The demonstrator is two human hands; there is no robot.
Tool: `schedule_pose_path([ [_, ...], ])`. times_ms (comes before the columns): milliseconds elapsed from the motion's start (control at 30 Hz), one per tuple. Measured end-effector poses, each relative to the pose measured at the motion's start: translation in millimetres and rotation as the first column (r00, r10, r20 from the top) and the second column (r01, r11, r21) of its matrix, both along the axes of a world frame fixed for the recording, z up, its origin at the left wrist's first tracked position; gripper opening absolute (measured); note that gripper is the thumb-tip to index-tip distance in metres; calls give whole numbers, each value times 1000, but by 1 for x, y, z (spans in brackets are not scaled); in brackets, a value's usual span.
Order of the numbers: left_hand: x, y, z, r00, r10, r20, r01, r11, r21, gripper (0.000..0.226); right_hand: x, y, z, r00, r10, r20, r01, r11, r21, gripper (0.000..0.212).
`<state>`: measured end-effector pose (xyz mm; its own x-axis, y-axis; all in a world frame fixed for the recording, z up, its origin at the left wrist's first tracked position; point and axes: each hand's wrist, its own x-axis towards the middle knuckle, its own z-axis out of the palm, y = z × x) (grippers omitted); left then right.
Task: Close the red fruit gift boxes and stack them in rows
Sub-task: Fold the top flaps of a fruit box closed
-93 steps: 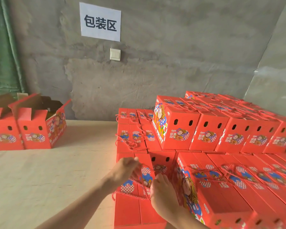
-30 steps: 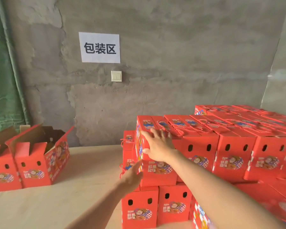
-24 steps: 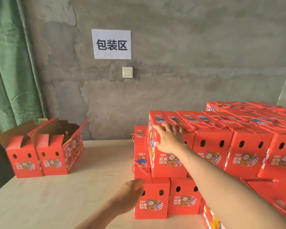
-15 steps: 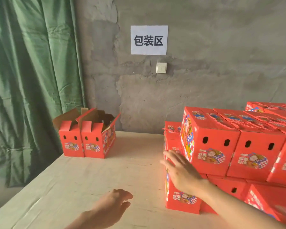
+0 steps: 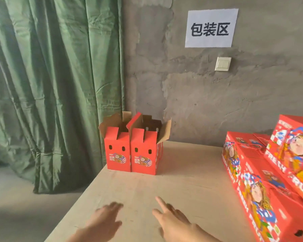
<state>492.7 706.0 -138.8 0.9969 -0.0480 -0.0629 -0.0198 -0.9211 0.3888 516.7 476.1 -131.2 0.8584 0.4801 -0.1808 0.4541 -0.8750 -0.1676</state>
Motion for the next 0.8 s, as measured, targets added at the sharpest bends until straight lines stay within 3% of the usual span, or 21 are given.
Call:
schedule_pose_path([
  [133,96,40,11,974,216,65,-192,947,-259,49,106,65,10,973,-195,122,180,976,125,54],
  [400,212,62,-8,981,122,153,-68,947,-314,46,253,103,-11,935,-355,-27,355,923,147,52],
  [567,266,63,-31,984,166,64,-134,927,-351,56,277,110,-38,915,-402,21,398,911,113,47],
  [800,318,46,-46,974,213,-75,-226,899,-374,65,279,101,-44,934,-348,77,340,935,102,42],
])
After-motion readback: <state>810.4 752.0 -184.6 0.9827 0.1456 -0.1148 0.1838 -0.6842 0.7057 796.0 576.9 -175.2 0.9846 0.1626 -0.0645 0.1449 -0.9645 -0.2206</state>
